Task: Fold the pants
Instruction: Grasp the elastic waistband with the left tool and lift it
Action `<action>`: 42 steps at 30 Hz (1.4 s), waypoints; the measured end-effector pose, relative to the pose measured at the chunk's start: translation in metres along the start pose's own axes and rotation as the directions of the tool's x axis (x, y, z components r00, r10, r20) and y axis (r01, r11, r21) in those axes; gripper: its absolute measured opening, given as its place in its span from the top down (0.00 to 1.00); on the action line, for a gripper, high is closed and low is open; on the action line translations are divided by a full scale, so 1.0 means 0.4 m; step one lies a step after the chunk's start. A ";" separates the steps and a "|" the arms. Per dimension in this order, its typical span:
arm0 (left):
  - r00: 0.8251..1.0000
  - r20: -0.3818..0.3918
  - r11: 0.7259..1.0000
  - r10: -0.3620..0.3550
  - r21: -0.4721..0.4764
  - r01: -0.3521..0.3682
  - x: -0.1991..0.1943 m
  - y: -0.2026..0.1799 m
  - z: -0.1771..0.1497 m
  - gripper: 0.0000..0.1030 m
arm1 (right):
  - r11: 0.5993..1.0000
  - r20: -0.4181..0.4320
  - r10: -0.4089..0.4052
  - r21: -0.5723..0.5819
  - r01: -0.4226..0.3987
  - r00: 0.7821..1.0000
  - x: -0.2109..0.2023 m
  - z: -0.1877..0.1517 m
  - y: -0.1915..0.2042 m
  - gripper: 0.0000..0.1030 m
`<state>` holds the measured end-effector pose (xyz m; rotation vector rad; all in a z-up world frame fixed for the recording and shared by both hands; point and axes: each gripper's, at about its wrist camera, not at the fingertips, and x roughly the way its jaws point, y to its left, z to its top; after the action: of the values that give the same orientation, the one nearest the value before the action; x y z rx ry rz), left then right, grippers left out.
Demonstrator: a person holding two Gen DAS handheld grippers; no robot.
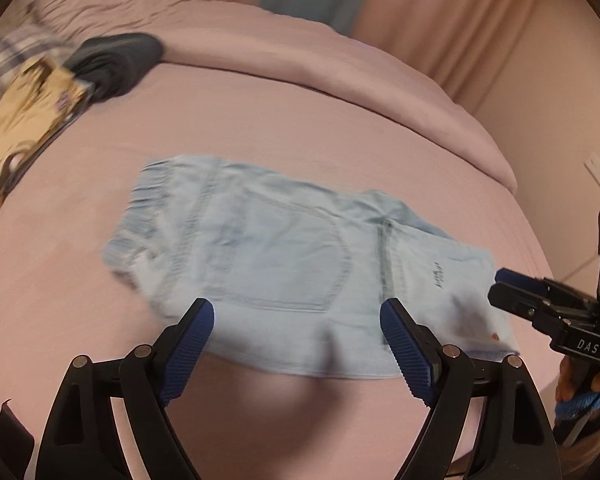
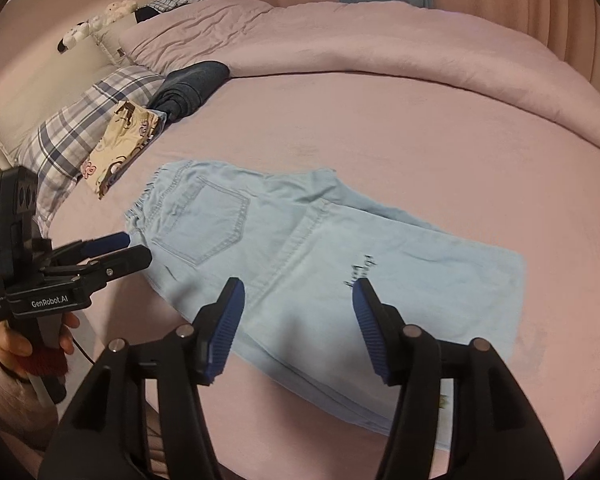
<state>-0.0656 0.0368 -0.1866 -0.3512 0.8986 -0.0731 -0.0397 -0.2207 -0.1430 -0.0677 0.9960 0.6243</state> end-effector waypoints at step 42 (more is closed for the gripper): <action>0.994 0.014 0.924 -0.109 -0.368 0.107 0.108 0.264 0.026 0.72 | 1.000 -0.072 0.029 0.014 -0.028 0.997 0.087 0.015 0.046 0.43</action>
<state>-0.0393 0.1300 -0.2481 -0.7530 0.8980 -0.0054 -0.0310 -0.1876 -0.1635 -0.0653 1.0725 0.6457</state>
